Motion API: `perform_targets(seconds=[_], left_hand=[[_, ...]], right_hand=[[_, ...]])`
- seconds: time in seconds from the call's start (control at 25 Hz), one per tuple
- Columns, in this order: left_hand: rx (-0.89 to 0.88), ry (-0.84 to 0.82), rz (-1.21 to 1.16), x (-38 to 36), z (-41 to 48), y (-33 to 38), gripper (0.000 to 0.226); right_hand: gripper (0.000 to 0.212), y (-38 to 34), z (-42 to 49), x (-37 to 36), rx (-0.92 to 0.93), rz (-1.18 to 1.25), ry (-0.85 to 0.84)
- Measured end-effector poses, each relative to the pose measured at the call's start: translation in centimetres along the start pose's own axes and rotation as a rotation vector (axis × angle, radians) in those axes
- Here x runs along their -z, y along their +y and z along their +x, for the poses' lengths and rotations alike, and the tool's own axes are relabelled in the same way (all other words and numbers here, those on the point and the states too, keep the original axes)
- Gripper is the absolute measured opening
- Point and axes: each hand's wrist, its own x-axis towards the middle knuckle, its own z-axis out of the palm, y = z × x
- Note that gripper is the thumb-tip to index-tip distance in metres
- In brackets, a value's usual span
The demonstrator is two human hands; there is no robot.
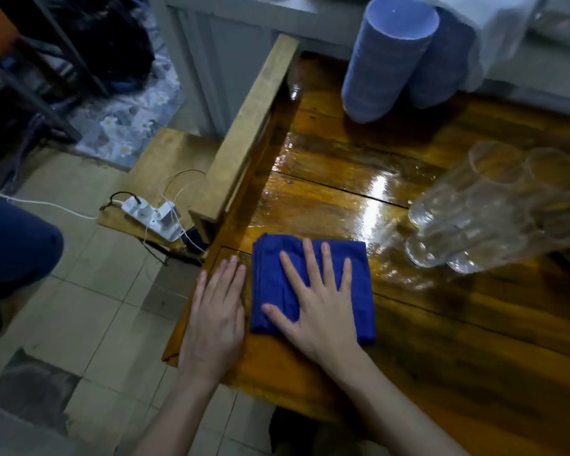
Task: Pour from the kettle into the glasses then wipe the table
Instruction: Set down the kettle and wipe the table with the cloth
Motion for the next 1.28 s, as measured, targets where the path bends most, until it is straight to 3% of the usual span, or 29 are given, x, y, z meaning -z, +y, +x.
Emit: perform_targets(seconds=[0.28,0.48,0.76,0.84,1.12,1.28], left_hand=[[0.015,0.031,-0.007,0.0,-0.2,0.6,0.052],[0.017,0.041,-0.002,0.1,-0.1,0.4,0.052],[0.008,0.053,0.016,0.0,0.0,0.2,0.052],[0.007,0.05,0.016,0.0,0.1,0.1,0.053],[0.002,0.038,0.039,-0.2,0.0,0.2,0.054],[-0.013,0.04,0.09,-0.3,-0.1,0.6,0.053]], right_hand=[[0.085,9.4,-12.5,2.0,0.265,-0.122,-0.189],[0.086,17.9,-13.3,5.5,0.576,-0.329,-0.368],[0.09,14.7,-7.9,4.9,0.787,-0.279,-0.406],[0.089,11.3,-5.9,3.9,0.718,-0.214,-0.363],[0.089,1.5,1.4,0.5,0.122,-0.064,-0.045],[0.088,1.0,1.3,-0.1,0.047,-0.02,0.001]])
